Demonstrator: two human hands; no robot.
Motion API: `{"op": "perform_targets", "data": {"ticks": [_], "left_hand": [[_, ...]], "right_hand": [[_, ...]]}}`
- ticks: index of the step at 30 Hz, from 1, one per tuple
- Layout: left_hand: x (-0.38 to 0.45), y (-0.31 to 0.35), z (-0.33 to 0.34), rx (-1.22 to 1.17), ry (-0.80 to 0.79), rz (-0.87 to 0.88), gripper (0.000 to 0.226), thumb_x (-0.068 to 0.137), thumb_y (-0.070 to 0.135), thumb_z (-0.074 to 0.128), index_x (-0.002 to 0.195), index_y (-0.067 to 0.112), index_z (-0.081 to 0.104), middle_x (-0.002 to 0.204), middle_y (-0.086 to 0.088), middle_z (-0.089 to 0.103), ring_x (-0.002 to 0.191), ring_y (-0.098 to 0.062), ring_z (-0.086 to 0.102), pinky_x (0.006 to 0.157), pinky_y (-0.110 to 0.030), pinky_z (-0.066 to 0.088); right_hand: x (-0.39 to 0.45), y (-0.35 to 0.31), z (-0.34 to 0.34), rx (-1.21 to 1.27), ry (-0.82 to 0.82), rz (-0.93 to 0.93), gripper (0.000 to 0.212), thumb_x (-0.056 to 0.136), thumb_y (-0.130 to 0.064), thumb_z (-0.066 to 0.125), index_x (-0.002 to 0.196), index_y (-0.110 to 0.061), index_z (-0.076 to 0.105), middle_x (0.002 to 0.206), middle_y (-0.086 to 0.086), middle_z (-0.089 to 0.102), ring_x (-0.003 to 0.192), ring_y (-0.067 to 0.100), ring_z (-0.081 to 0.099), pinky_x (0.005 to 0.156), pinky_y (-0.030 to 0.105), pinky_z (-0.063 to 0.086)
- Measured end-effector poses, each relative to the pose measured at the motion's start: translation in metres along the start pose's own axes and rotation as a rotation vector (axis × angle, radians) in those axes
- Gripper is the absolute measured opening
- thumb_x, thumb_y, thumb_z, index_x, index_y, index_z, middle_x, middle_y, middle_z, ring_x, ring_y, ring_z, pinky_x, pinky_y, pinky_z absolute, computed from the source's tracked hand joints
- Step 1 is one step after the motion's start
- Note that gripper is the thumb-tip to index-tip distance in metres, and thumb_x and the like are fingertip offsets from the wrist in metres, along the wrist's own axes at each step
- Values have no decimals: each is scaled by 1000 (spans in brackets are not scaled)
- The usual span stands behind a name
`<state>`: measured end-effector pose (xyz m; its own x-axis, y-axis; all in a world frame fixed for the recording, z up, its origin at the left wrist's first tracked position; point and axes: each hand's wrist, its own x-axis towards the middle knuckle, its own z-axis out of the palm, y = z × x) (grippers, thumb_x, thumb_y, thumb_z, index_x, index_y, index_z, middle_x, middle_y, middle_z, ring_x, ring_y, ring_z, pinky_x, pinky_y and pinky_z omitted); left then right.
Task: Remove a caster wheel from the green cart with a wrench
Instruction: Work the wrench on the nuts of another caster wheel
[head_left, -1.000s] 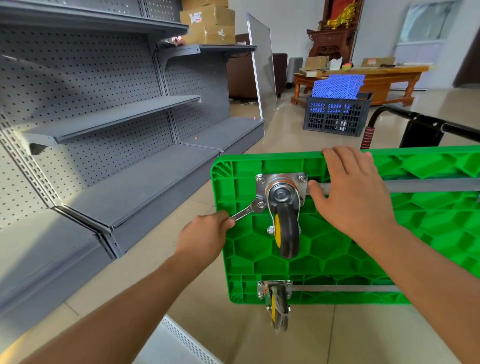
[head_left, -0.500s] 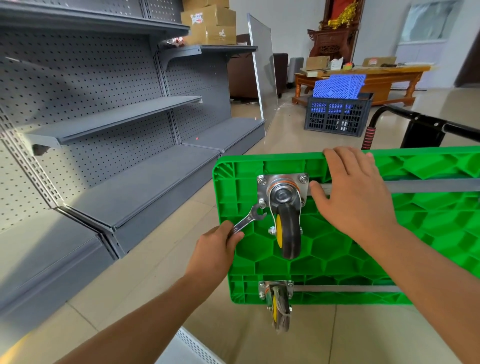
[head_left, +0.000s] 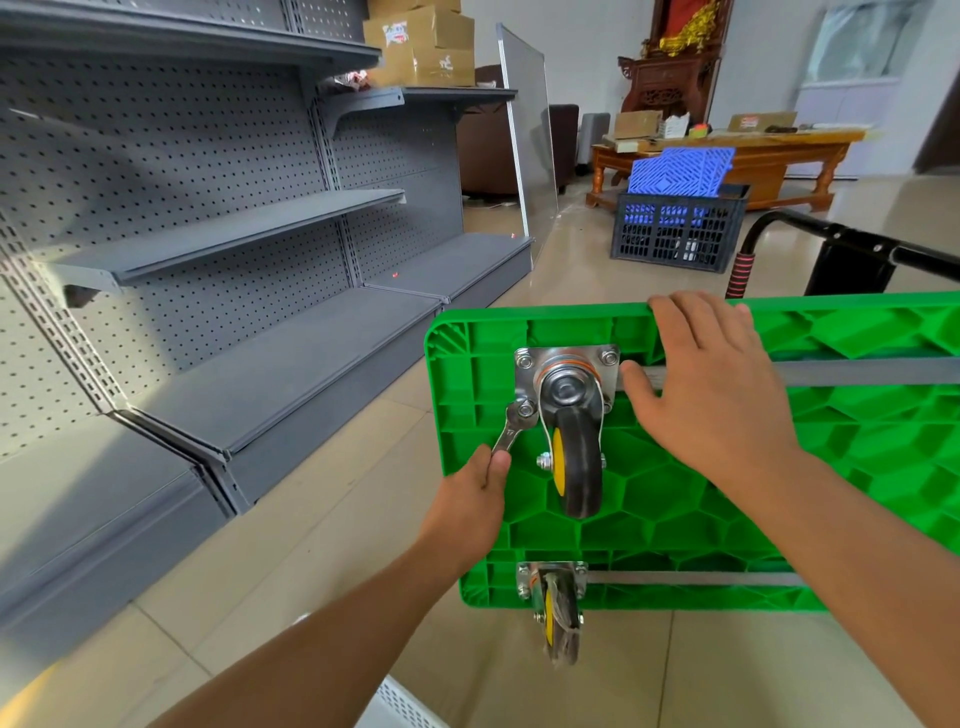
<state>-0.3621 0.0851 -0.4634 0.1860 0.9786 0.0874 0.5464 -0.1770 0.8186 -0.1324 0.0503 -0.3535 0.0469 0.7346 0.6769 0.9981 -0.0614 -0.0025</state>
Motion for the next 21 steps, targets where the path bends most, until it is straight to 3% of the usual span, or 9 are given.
{"op": "perform_targets", "data": {"ticks": [3,8,10,15,18,21], "left_hand": [[6,2,-8,4,-3,-42,52,104,58,32,103,15,61,94,-8,68,84,-21,64,75,-32,50],[13,-2,-25,106,50,-89,60,99,64,40,76,11,57,77,-5,65,71,-20,61,60,-29,44],[13,-3,-25,97,39,-107,66,98,66,41,72,7,56,72,-4,63,67,-20,59,60,-29,42],[4,-1,0,-280,-140,-221,63,97,69,39,69,15,56,65,-3,59,61,-18,58,75,-38,56],[-1,9,23,-410,-144,-297,59,101,65,34,77,15,55,66,-1,58,69,-19,63,86,-45,59],[0,14,34,-455,-118,-298,59,103,63,30,76,15,53,68,-5,59,70,-19,62,80,-46,57]], "right_hand": [[0,2,-1,1,-4,-7,67,92,-48,43,146,-7,42,143,13,47,138,34,37,121,53,24],[0,1,1,6,16,-13,63,94,-44,48,145,-7,42,142,12,48,137,34,38,121,53,24],[-1,0,2,3,13,-7,63,95,-44,49,145,-7,42,142,12,48,137,34,38,121,52,23],[0,-1,0,7,5,-2,65,92,-46,47,144,-6,43,140,13,48,136,35,39,121,53,23],[0,0,0,9,-2,-8,63,94,-43,53,145,-6,42,141,13,47,137,35,38,121,54,23],[0,1,-2,13,-7,-13,64,93,-44,51,145,-6,42,141,13,47,137,35,38,121,54,23]]}}
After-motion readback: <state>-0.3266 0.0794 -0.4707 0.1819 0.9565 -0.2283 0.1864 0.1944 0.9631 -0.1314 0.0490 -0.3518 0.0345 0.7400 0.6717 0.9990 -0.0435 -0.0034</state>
